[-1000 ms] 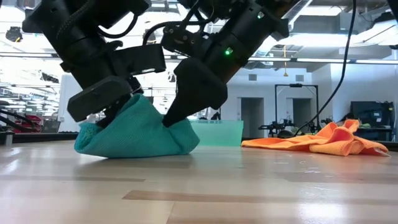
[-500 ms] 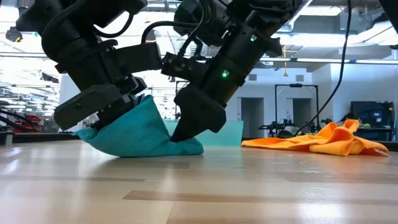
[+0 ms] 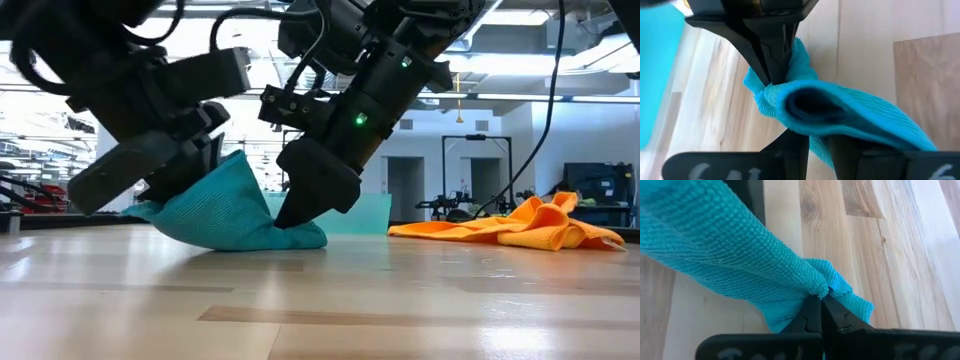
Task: Roll microfiber towels into tight, uniform cylinder then place into a basket
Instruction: Fold the blue microfiber cloth
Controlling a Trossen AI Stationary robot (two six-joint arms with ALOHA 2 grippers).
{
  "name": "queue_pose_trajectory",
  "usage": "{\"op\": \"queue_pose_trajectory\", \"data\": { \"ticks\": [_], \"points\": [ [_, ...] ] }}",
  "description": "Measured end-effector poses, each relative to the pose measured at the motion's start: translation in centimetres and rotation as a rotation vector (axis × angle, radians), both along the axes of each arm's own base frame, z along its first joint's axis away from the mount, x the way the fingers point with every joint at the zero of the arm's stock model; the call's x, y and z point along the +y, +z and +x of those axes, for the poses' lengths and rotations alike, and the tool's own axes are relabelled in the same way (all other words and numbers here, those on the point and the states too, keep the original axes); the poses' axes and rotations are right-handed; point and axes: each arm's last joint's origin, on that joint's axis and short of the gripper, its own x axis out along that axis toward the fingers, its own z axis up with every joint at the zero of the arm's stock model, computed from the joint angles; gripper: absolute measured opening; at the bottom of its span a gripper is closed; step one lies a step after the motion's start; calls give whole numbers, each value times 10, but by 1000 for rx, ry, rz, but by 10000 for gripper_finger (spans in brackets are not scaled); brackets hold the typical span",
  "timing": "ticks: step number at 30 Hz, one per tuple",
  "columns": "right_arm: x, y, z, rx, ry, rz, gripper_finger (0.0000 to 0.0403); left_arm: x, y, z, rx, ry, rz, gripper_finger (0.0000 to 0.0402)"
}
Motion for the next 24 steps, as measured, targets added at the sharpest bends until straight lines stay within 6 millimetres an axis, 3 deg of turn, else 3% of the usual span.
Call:
{"op": "queue_pose_trajectory", "data": {
  "ticks": [7, 16, 20, 24],
  "points": [
    [0, -1, 0, 4, 0, -1, 8, -11, 6, -12, -20, 3, 42, 59],
    [0, -1, -1, 5, 2, 1, 8, -22, 54, -39, -198, 75, -12, 59],
    [0, -1, -1, 5, 2, 1, 8, -30, 60, -36, -321, 97, -38, 59],
    [0, -1, 0, 0, 2, 1, 8, -25, 48, -23, -357, 136, -52, 59]
  ]
}}
